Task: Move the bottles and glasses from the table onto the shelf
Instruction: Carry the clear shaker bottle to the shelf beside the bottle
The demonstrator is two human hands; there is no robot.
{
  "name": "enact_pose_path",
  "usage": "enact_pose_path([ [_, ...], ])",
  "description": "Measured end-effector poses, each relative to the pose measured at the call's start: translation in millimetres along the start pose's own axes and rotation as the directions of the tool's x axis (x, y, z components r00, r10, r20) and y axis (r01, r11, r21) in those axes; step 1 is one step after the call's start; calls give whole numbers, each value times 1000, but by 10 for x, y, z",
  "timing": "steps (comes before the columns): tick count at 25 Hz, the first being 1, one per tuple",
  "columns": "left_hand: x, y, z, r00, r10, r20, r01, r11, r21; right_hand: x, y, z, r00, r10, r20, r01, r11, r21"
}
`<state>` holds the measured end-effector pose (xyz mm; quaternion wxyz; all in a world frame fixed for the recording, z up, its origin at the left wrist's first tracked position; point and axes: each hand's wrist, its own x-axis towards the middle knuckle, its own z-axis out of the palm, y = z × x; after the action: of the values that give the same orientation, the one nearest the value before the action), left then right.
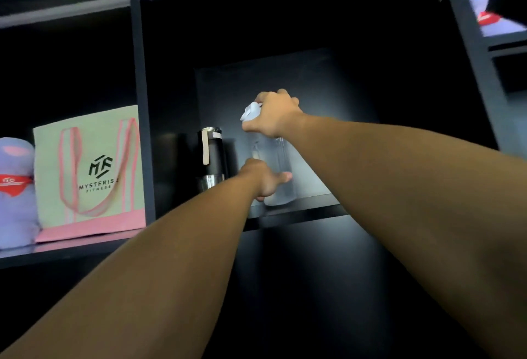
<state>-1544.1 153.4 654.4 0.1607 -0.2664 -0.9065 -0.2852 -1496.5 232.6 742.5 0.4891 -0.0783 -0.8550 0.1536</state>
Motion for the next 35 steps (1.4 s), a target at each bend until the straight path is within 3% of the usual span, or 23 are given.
enact_pose_path([
  [12, 323, -110, 190, 997, -49, -59, 61, 974, 220, 402, 334, 668, 995, -78, 69, 81, 995, -50],
  [16, 293, -133, 135, 995, -52, -88, 83, 918, 388, 287, 330, 623, 988, -87, 131, 78, 994, 74],
  [19, 227, -190, 127, 997, -5, -72, 36, 895, 445, 126, 410, 648, 979, -71, 192, 59, 996, 68],
  [25, -317, -263, 6, 993, 39, -108, -11, 969, 249, -392, 477, 252, 988, -61, 140, 54, 997, 58],
  [29, -928, -202, -212, 964, 138, -226, -133, 990, 40, -854, 389, -301, 993, -44, 112, 40, 998, 44],
  [32, -1585, -85, -324, 945, 178, -273, -234, 954, -186, -1370, 255, -815, 995, 28, 96, -27, 1000, -14],
  [35, -2223, -28, -282, 963, 179, -200, -245, 892, -379, -2025, 102, -1296, 993, 101, 59, -98, 994, -53],
])
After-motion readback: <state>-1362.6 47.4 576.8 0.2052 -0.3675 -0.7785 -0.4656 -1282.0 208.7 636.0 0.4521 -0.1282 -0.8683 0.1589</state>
